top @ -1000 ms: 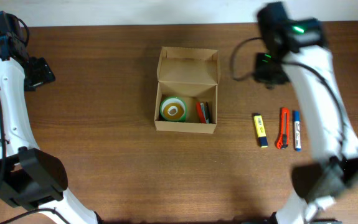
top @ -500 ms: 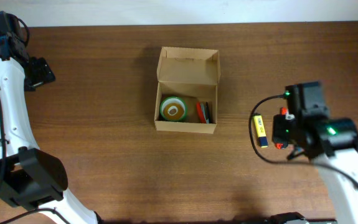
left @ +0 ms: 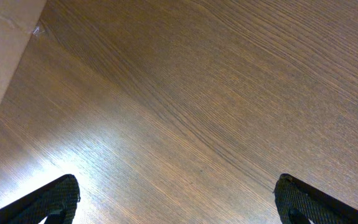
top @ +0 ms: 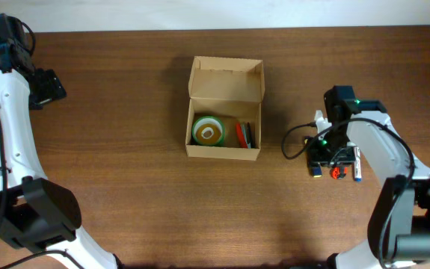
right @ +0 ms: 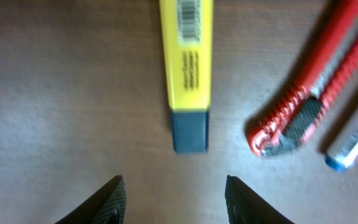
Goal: Pack container
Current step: 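Move the right gripper to the yellow highlighter and grasp it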
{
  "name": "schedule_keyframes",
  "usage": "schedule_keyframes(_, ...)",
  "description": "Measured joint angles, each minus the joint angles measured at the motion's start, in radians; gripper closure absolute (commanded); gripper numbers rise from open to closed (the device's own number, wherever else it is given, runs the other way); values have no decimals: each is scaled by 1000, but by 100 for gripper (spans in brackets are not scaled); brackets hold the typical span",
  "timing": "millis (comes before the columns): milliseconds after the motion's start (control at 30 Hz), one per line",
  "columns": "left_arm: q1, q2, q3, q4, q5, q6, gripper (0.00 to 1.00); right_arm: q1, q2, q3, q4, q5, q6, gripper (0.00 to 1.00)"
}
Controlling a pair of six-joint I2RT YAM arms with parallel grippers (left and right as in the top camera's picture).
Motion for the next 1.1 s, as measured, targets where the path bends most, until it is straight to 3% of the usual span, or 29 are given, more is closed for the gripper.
schedule_keyframes(667,0,0,0,0,0,0,0,-21,124,24,154,-18,-34,49)
schedule_keyframes(900,0,0,0,0,0,0,0,-23,167,24,166,-18,-39,57)
schedule_keyframes(1033,0,0,0,0,0,0,0,-23,198,26,178,-11,-42,75)
schedule_keyframes(1100,0,0,0,0,0,0,0,-25,198,27,185,-7,-39,91)
